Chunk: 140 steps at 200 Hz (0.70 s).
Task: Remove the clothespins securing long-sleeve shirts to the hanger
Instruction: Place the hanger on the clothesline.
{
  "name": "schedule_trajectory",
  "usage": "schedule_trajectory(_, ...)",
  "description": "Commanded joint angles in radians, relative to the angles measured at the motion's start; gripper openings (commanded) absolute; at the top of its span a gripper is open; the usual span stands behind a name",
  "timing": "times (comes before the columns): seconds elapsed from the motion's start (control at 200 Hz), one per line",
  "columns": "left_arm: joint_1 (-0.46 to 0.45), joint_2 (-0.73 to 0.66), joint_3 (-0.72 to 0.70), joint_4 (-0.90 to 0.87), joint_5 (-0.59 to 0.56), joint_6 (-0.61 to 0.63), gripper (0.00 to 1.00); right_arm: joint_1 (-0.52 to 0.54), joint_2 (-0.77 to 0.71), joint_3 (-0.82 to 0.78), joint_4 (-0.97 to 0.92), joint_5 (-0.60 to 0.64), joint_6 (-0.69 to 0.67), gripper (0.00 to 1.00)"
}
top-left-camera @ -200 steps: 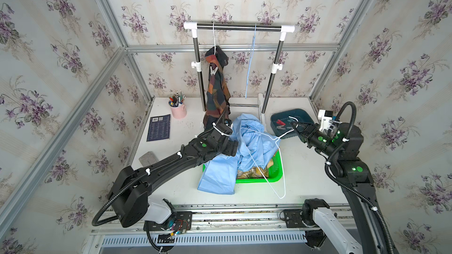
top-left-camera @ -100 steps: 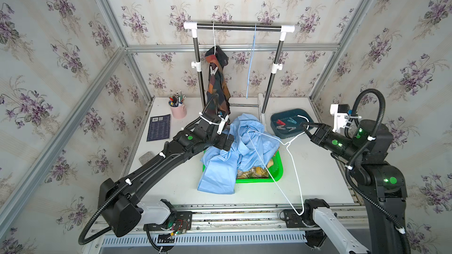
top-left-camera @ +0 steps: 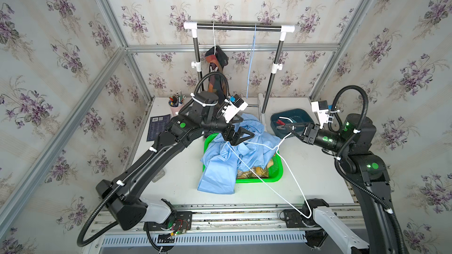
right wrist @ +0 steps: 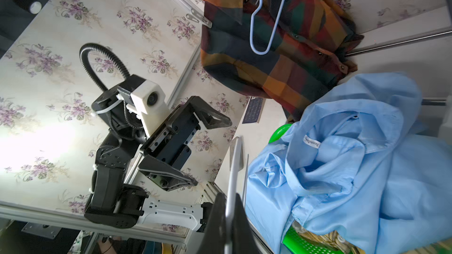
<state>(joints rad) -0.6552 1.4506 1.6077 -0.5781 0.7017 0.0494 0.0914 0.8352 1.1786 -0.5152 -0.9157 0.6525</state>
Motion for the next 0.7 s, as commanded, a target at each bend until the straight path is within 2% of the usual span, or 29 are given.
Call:
schedule_trajectory(0.0,-0.003,0.069,0.050,0.007,0.218,-0.007,0.98,0.041,0.014,-0.016,0.123,-0.015,0.029,0.00)
schedule_trajectory(0.115,-0.016,0.135,0.099,0.017,0.258,-0.033,0.95,0.102,0.032,-0.022,0.147,0.037,0.024,0.00)
schedule_trajectory(0.245,-0.040,0.177,0.128,0.029,0.291,-0.049,0.88,0.132,0.052,-0.032,0.180,0.059,0.028,0.00)
schedule_trajectory(0.36,-0.067,0.202,0.136,0.029,0.315,-0.057,0.77,0.140,0.068,-0.040,0.205,0.069,0.030,0.00)
schedule_trajectory(0.649,-0.110,0.220,0.123,0.032,0.284,-0.064,0.56,0.142,0.093,-0.046,0.269,0.058,0.056,0.00)
schedule_trajectory(0.694,-0.111,0.217,0.117,0.032,0.279,-0.064,0.49,0.141,0.095,-0.045,0.270,0.058,0.055,0.00)
